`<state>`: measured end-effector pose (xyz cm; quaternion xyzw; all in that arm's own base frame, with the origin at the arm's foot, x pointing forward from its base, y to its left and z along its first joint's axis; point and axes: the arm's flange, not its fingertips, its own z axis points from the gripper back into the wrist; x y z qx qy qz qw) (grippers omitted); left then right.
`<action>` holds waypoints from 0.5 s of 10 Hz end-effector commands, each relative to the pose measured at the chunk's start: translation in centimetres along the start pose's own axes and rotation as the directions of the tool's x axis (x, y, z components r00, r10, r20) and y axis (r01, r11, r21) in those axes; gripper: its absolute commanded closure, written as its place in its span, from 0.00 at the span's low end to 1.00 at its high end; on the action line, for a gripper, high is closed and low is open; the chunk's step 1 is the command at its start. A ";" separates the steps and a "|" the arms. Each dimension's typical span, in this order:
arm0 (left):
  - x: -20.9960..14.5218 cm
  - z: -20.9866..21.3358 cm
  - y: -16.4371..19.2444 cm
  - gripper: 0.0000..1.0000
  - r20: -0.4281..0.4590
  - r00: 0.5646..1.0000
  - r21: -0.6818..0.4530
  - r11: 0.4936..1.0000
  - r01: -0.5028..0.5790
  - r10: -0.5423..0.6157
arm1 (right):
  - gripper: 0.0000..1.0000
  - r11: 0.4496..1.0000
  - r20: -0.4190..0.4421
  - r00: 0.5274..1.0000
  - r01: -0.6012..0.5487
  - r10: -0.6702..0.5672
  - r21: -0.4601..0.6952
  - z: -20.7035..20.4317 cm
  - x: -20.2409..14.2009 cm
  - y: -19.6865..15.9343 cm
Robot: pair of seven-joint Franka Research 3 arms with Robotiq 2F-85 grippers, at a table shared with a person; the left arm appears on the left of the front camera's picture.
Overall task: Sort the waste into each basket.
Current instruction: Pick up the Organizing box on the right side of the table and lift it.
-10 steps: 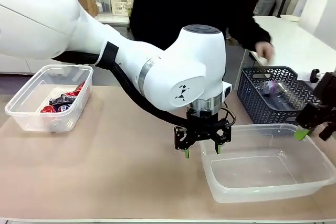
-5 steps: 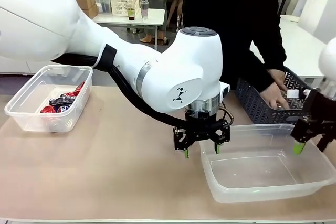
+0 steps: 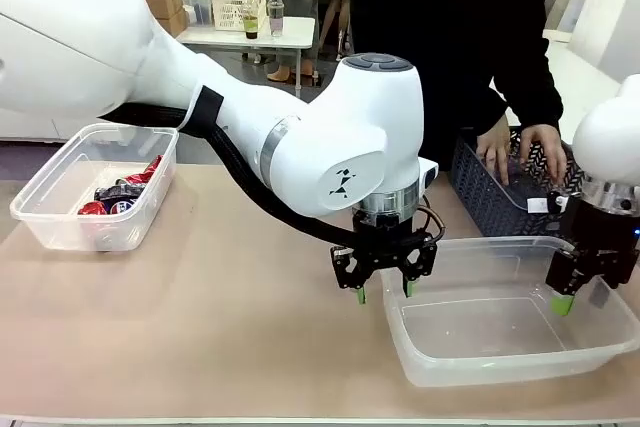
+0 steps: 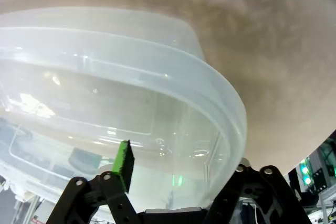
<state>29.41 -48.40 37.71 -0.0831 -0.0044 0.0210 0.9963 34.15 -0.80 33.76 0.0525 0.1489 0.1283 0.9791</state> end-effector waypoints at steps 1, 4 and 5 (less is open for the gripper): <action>-0.2 -0.3 0.6 1.00 0.003 1.000 -0.005 1.000 0.010 -0.010 | 1.00 1.000 0.035 0.999 -0.019 0.018 0.017 -2.6 -5.0 0.5; -0.1 -0.6 0.6 1.00 -0.007 1.000 -0.002 1.000 0.005 -0.005 | 1.00 1.000 0.073 0.997 -0.009 0.007 0.027 -1.8 -5.4 0.7; -0.1 -0.8 0.6 1.00 -0.020 1.000 -0.008 1.000 0.006 -0.007 | 1.00 1.000 0.079 0.997 0.000 -0.001 0.020 -1.6 -5.5 0.8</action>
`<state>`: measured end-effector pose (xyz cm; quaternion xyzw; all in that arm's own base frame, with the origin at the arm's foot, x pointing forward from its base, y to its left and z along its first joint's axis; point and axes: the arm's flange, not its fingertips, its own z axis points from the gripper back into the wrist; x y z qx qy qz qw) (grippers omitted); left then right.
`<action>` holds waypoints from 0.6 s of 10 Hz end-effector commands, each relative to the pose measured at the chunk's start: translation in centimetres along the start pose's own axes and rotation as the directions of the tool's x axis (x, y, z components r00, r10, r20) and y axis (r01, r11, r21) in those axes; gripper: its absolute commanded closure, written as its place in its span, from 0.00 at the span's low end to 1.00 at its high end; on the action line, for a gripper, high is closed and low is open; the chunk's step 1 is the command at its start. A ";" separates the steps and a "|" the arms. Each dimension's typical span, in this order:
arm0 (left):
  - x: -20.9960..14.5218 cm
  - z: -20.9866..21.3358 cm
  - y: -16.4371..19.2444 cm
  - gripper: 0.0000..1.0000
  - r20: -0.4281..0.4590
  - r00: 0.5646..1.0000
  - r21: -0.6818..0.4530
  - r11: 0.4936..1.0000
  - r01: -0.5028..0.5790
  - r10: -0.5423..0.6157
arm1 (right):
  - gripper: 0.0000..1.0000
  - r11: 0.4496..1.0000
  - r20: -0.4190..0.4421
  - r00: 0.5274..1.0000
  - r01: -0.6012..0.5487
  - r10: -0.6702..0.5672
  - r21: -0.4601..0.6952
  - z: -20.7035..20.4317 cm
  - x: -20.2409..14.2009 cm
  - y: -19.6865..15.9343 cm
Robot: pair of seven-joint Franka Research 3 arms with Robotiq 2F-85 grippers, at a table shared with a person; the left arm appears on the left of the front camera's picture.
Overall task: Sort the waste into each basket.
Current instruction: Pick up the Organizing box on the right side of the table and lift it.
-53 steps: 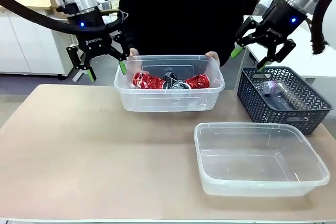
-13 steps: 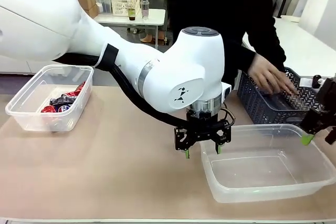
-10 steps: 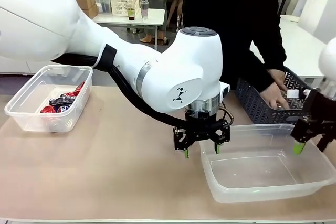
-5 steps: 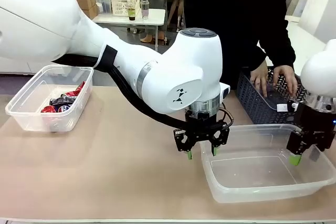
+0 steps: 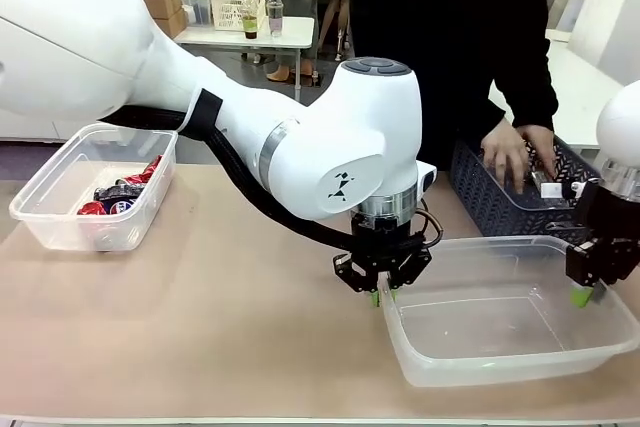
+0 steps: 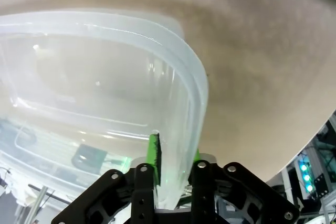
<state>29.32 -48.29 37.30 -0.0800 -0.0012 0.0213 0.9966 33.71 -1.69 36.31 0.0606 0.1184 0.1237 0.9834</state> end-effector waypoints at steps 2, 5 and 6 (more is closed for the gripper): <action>0.0 -0.4 0.4 1.00 -0.012 1.000 -0.018 1.000 0.008 -0.008 | 1.00 1.000 0.021 1.000 -0.004 0.004 0.014 -3.6 -4.4 1.2; 0.0 2.1 2.2 1.00 -0.001 1.000 -0.064 0.998 0.004 -0.004 | 1.00 0.999 -0.003 1.000 -0.011 0.011 0.043 -2.2 -4.3 2.1; -0.1 4.2 3.8 1.00 0.009 1.000 -0.075 0.997 0.022 -0.021 | 1.00 0.995 -0.014 1.000 -0.018 0.019 0.094 0.2 -4.5 3.5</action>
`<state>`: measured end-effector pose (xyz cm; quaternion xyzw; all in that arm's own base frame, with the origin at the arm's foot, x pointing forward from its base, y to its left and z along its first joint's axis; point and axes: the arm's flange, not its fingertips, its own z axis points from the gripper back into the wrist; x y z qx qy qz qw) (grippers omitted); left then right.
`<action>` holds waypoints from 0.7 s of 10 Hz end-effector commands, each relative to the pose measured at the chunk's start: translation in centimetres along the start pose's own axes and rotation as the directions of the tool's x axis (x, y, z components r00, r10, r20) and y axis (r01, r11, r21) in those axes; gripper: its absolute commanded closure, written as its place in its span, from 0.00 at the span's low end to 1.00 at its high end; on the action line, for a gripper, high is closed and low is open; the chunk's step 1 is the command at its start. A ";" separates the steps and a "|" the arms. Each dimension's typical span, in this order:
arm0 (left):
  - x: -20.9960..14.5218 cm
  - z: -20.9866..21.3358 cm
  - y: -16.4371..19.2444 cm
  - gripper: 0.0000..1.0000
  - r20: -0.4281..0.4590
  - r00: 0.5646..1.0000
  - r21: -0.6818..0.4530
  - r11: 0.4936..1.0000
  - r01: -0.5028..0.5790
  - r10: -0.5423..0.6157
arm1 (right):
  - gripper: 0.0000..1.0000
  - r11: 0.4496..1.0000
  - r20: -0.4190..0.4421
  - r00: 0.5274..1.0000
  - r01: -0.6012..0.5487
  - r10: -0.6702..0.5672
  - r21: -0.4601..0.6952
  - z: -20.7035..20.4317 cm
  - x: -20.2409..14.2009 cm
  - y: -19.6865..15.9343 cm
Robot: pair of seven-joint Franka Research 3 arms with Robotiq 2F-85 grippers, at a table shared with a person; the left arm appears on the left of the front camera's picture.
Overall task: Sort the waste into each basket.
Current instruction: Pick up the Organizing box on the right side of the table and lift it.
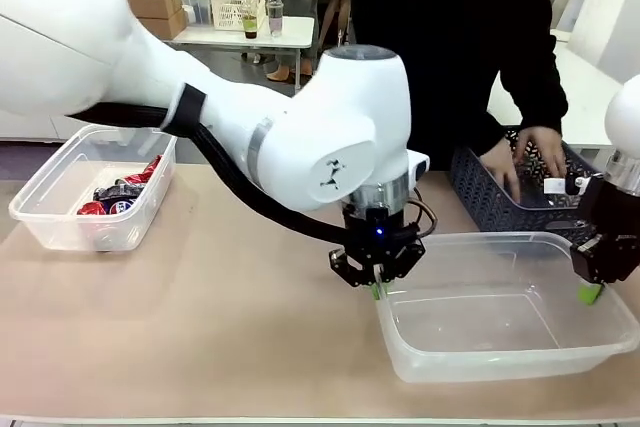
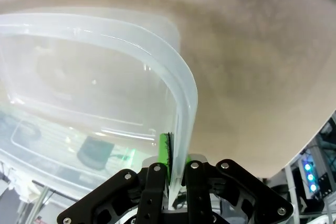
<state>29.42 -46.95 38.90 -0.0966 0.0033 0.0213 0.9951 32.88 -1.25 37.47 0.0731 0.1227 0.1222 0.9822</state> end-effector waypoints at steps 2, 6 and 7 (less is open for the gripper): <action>-0.6 9.0 8.3 1.00 0.052 0.999 -0.057 0.998 -0.012 0.015 | 1.00 0.999 -0.035 0.999 -0.018 0.020 0.050 4.3 -2.8 6.4; 0.5 16.7 21.7 1.00 0.168 0.971 -0.005 0.985 -0.174 0.172 | 1.00 0.976 0.056 0.998 0.004 -0.017 0.218 11.1 2.8 18.9; 1.2 17.6 23.6 1.00 0.197 0.960 -0.062 0.980 -0.191 0.199 | 1.00 0.980 0.049 0.998 0.033 -0.043 0.198 11.1 4.8 21.0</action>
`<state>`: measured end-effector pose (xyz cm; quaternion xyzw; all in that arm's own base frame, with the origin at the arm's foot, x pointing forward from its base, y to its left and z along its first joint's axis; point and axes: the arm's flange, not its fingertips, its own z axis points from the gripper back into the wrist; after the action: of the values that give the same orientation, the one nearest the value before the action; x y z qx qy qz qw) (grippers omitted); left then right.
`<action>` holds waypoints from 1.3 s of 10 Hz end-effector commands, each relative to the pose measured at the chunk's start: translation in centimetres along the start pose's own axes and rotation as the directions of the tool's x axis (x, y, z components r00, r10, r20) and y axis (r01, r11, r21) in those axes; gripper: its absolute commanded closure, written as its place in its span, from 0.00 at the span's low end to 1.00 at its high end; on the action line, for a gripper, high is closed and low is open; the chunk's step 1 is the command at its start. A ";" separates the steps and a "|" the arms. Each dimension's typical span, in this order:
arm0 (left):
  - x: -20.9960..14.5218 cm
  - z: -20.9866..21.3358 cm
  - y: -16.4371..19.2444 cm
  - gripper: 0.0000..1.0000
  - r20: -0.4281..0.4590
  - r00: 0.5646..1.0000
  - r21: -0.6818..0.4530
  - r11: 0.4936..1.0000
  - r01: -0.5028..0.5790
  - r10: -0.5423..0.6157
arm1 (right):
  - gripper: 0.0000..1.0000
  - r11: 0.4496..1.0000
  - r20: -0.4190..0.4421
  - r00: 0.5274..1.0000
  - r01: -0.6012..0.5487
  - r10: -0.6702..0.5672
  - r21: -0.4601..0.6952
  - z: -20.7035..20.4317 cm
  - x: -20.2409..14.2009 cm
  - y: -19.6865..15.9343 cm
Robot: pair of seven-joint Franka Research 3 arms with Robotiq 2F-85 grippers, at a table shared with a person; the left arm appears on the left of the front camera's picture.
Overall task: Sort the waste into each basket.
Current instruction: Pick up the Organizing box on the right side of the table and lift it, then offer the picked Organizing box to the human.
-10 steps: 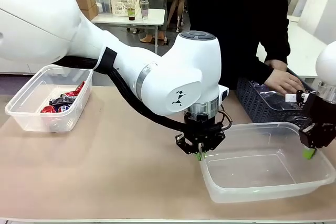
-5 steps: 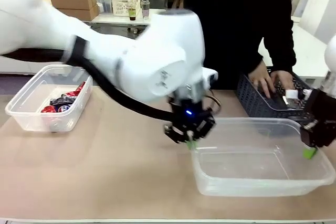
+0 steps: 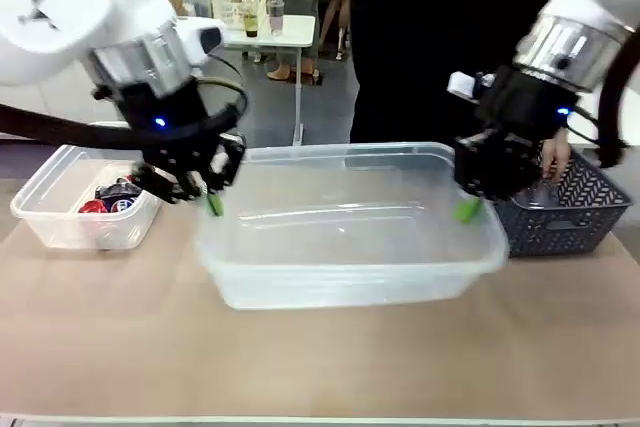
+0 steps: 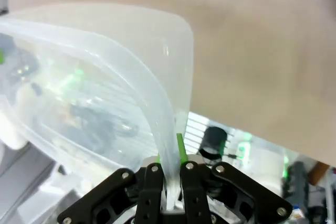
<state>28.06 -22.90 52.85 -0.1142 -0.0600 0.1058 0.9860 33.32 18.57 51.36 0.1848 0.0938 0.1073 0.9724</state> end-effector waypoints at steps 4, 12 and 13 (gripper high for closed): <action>9.6 -1.9 6.3 1.00 0.043 0.984 -0.088 0.981 -0.171 0.175 | 1.00 0.993 -0.035 0.993 0.111 -0.112 -0.038 -2.6 4.5 0.0; 4.5 -0.1 4.5 1.00 0.063 0.995 -0.035 0.997 -0.075 0.077 | 1.00 0.999 0.003 0.999 0.044 -0.044 -0.015 -2.7 5.3 2.6; 4.5 -0.1 4.5 1.00 0.063 0.995 -0.035 0.997 -0.075 0.077 | 1.00 0.999 0.003 0.999 0.044 -0.044 -0.015 -2.7 5.3 2.6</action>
<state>31.21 -18.15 51.80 -0.1229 -0.0763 0.1274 0.9813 37.69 23.28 49.04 0.1760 0.0886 0.0820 0.9770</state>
